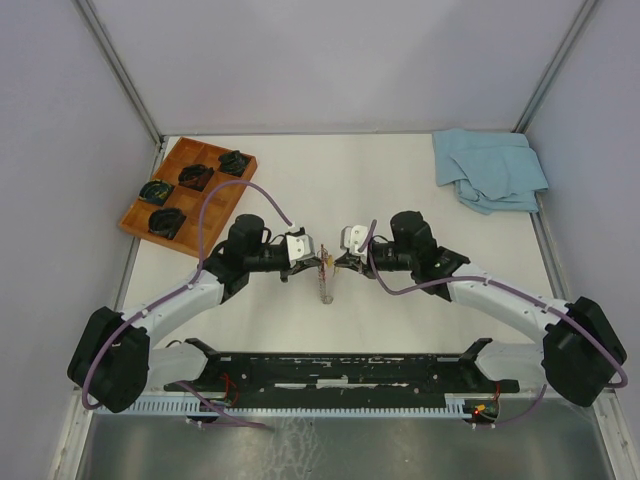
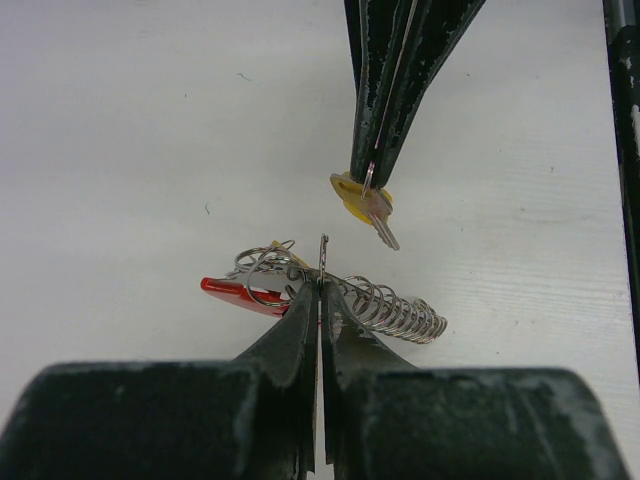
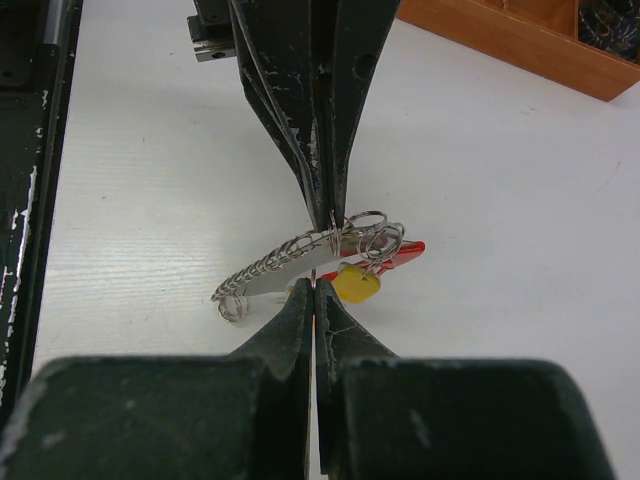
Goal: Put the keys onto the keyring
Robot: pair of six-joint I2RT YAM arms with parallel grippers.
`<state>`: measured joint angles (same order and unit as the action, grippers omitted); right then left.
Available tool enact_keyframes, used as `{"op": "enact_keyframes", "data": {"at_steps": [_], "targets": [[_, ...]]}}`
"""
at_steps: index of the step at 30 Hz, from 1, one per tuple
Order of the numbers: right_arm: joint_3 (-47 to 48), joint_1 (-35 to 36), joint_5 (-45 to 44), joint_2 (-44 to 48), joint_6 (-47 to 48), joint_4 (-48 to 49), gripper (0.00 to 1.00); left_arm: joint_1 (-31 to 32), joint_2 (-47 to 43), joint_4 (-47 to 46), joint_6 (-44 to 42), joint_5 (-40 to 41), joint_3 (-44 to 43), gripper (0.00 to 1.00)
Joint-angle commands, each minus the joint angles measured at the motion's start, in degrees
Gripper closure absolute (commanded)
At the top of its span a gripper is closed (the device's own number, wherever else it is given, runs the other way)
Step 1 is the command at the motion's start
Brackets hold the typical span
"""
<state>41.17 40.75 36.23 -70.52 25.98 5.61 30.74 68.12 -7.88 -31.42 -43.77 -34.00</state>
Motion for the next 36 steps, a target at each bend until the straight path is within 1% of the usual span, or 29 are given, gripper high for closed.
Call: {"op": "enact_keyframes", "data": {"at_steps": [1,16,36], "targets": [[2.78,-0.1,1.78,-0.4,1.38,2.7,0.99,0.16,-1.18,-3.63,-1.5,-2.06,-0.29,0.97],[3.65,-0.13,1.66,-2.67,1.62,4.85,0.99,0.2,-0.98,-3.4,-1.27,-2.86,-0.62,0.97],[5.28,-0.13,2.38,-4.14,2.59,2.75,0.99,0.21,-0.69,-2.95,-1.21,-3.6,-0.98,0.97]]}}
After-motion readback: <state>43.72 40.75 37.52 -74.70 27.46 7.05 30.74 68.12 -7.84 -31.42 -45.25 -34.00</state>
